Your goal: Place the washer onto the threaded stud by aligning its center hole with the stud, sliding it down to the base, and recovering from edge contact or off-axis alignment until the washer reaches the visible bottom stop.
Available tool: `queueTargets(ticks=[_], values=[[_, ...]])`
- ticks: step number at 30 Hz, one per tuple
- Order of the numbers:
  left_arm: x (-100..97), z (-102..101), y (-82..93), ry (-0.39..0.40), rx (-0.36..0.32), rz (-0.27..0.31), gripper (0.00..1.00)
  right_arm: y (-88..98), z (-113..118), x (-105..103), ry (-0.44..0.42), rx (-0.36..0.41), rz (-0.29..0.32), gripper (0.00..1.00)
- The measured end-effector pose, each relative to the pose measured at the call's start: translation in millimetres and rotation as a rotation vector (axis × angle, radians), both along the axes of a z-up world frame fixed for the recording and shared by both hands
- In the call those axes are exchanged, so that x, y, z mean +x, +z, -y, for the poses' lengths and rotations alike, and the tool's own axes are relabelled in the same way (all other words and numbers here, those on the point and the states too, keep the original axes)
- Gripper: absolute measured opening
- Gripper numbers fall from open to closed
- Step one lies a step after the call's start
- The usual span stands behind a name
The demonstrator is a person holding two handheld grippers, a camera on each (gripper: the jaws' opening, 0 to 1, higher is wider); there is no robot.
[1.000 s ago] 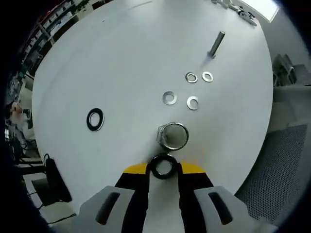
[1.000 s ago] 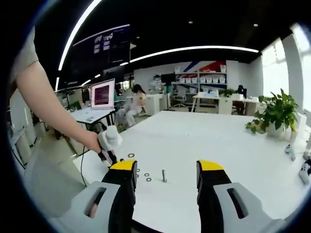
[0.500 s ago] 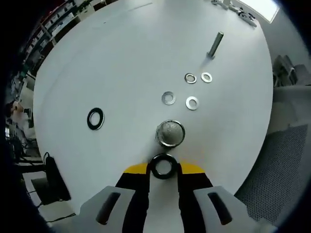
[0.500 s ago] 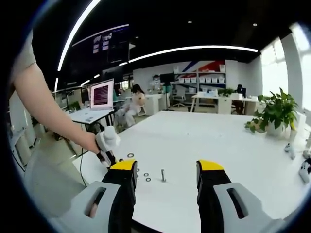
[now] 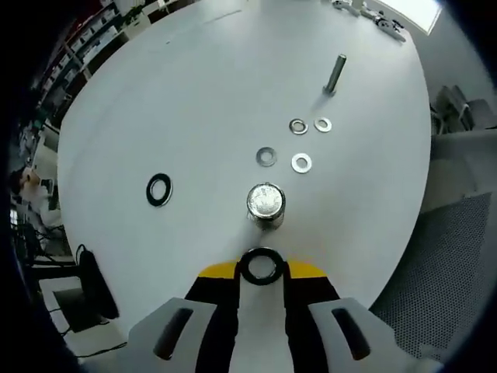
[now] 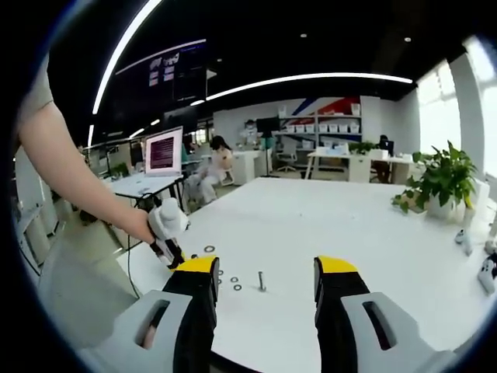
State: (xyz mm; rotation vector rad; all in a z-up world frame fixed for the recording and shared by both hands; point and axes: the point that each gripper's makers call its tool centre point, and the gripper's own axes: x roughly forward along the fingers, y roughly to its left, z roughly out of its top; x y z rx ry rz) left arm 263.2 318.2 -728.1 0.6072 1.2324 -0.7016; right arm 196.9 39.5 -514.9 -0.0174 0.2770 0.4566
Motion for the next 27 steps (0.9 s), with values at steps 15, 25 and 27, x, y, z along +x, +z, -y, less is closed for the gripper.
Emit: queueTargets(ticks=[15, 25, 27], values=[[3.1, 2, 29.3, -0.051, -0.018, 0.058, 0.19, 0.8, -4, 0, 0.015, -0.011, 0.008, 0.52], [3.6, 22, 57.1, -0.119, -0.056, 0.088, 0.19, 0.8, -4, -1, 0.019, -0.001, 0.005, 0.52], [4.9, 28, 61.8, -0.129, -0.064, 0.093, 0.19, 1.1, -5, 0, 0.021, -0.002, 0.007, 0.52]])
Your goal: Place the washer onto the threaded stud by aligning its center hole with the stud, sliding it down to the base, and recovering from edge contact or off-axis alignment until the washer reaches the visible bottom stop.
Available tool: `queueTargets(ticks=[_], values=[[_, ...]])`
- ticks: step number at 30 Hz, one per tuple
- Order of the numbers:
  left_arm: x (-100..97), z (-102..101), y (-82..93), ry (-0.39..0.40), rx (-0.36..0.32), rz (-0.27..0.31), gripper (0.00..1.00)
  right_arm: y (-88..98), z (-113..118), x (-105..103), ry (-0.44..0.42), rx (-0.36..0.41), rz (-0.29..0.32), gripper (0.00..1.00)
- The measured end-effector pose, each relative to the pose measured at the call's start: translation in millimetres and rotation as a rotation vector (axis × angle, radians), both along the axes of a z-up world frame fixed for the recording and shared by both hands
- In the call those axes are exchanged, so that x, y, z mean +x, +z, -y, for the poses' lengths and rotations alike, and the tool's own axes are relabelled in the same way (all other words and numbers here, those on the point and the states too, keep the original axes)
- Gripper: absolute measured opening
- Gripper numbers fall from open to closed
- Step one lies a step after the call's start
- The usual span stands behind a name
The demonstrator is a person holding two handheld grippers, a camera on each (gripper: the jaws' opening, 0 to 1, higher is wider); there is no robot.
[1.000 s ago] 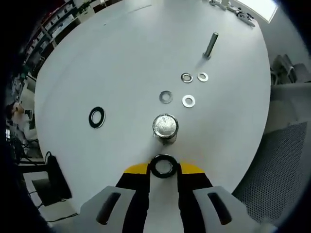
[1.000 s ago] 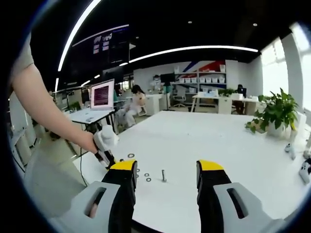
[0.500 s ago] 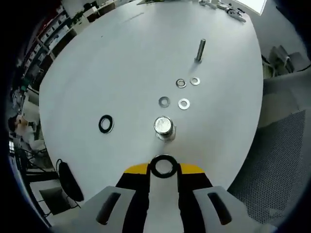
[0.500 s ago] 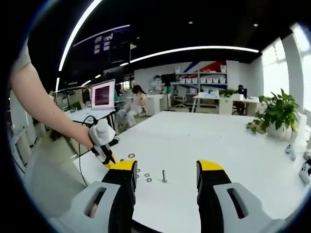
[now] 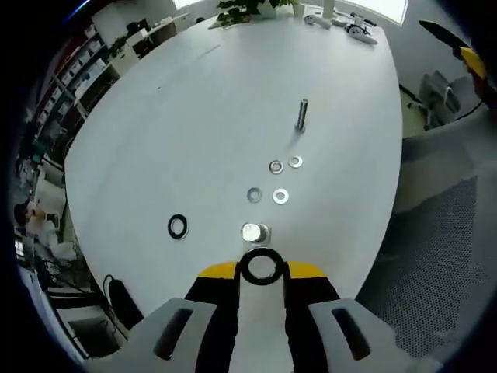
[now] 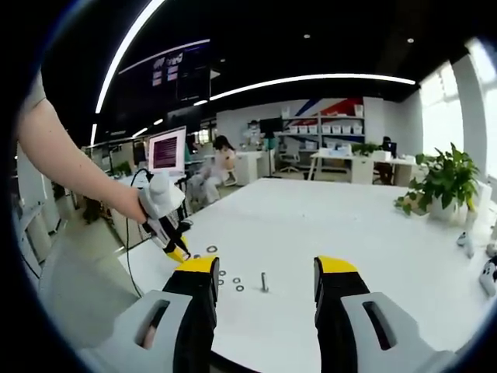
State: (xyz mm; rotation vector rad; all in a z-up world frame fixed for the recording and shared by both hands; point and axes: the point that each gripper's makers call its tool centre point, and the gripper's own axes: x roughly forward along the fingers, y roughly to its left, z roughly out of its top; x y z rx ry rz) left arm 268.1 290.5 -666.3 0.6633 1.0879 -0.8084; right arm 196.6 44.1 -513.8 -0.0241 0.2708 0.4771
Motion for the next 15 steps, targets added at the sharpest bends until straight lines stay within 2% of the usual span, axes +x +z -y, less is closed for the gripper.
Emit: queueTargets(ticks=[6, 11, 15], values=[[5.0, 12, 3.4, -0.022, -0.003, 0.019, 0.19, 1.1, -3, -1, 0.012, -0.001, 0.006, 0.52], [13.2, 12, -3.7, -0.033, 0.040, 0.011, 0.19, 1.3, 1, 1, -0.005, 0.015, 0.001, 0.52], [18.6, 11, -4.2, -0.004, 0.034, 0.003, 0.19, 1.2, 4, 1, -0.016, 0.020, 0.000, 0.51]])
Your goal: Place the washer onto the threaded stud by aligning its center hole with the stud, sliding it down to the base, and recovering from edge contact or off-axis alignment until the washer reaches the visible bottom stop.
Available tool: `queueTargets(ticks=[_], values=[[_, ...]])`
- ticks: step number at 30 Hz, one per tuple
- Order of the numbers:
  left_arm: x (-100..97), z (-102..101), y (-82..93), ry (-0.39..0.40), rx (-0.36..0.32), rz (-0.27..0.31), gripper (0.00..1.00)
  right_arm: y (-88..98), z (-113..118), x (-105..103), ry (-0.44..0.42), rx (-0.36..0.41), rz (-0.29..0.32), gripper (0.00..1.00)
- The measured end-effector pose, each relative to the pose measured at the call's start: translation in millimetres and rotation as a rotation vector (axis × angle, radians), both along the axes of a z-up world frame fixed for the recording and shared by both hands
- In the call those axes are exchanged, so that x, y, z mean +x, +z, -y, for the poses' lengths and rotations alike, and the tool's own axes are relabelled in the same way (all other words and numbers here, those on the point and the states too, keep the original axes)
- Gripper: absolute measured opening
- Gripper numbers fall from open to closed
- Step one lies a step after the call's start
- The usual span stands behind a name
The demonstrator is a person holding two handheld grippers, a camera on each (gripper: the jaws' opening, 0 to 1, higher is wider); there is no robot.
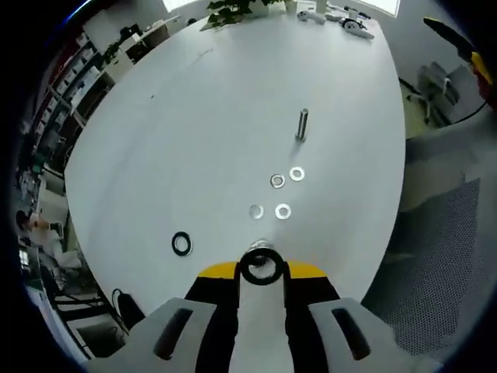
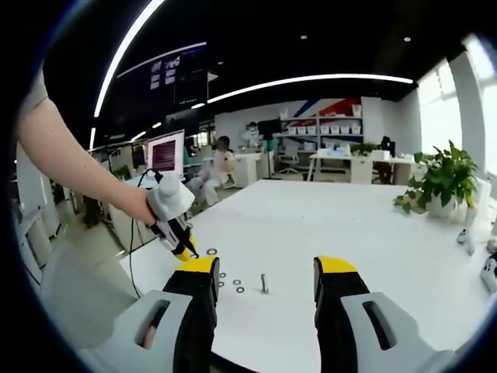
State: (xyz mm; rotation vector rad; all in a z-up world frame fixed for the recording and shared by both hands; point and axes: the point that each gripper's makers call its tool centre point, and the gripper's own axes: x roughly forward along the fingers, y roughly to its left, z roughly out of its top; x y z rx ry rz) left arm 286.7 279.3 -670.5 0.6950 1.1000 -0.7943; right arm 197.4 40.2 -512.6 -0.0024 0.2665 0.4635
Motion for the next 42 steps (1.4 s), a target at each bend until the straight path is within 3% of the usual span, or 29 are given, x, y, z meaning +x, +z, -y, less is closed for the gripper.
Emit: queueTargets(ticks=[22, 42], values=[[2.8, 3, -12.4, -0.019, 0.039, -0.035, 0.20, -0.5, 7, 1, -0.033, -0.003, 0.000, 0.52], [4.3, -1, -7.3, 0.058, -0.015, -0.038, 0.25, -1.0, 9, 2, -0.041, 0.010, -0.008, 0.52]])
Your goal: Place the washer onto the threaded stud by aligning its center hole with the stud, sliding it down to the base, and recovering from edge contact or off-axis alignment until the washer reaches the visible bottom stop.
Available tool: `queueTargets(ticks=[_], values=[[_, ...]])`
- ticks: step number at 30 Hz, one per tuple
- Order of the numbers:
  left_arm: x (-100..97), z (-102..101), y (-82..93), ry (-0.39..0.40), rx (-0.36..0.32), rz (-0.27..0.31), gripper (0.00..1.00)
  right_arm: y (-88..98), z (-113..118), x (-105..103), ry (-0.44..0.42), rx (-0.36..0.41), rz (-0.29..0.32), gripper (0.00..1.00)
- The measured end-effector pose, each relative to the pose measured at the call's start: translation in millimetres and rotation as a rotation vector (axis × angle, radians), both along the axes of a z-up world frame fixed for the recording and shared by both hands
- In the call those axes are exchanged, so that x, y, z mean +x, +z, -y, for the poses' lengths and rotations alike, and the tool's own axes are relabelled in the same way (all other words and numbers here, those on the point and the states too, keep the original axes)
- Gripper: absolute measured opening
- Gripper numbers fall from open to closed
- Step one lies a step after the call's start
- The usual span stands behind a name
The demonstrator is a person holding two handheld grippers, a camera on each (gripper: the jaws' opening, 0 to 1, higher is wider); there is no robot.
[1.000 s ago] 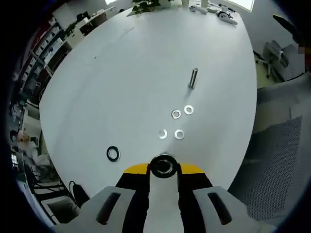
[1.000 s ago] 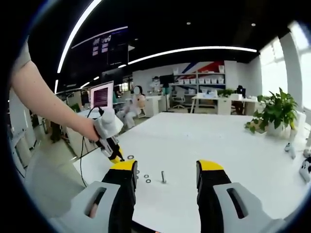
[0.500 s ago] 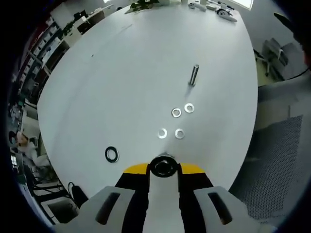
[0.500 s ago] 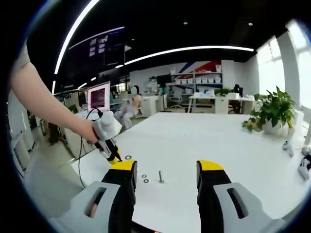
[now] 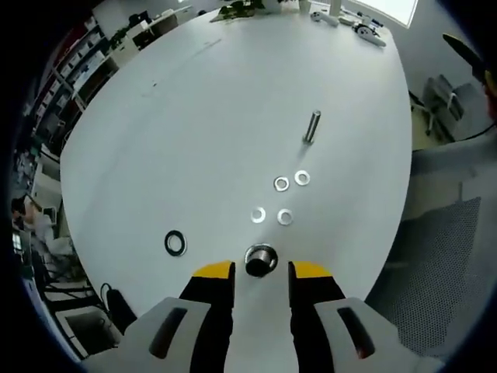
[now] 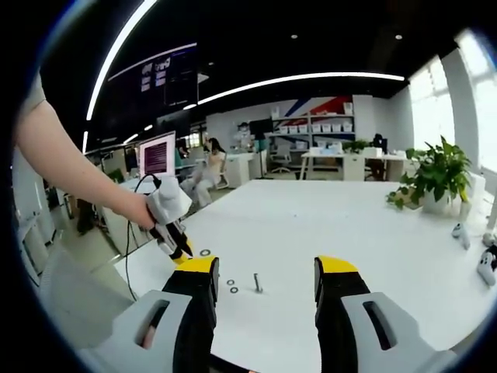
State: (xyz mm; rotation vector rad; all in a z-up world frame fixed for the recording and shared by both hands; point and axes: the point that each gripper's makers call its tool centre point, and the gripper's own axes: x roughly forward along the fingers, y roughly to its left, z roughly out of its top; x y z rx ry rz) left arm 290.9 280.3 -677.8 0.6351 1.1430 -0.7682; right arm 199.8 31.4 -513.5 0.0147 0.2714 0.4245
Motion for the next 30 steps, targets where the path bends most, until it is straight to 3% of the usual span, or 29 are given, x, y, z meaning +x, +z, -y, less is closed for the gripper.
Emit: queueTargets(ticks=[7, 15, 19, 30], values=[[10.9, -11, 5.0, 0.108, -0.048, 0.013, 0.26, -0.4, 0, 0, 0.001, -0.001, -0.001, 0.52], [25.9, -24, 12.4, 0.168, -0.073, 0.053, 0.25, 0.5, 0, 0, 0.003, 0.001, 0.003, 0.52], [38.6, -30, 16.5, 0.252, -0.122, 0.092, 0.24, -0.8, 1, 0, -0.001, 0.000, -0.003, 0.52], [52.6, -42, 2.7, 0.333, -0.153, 0.105, 0.23, -1.8, 1, 1, -0.004, -0.007, -0.007, 0.52]])
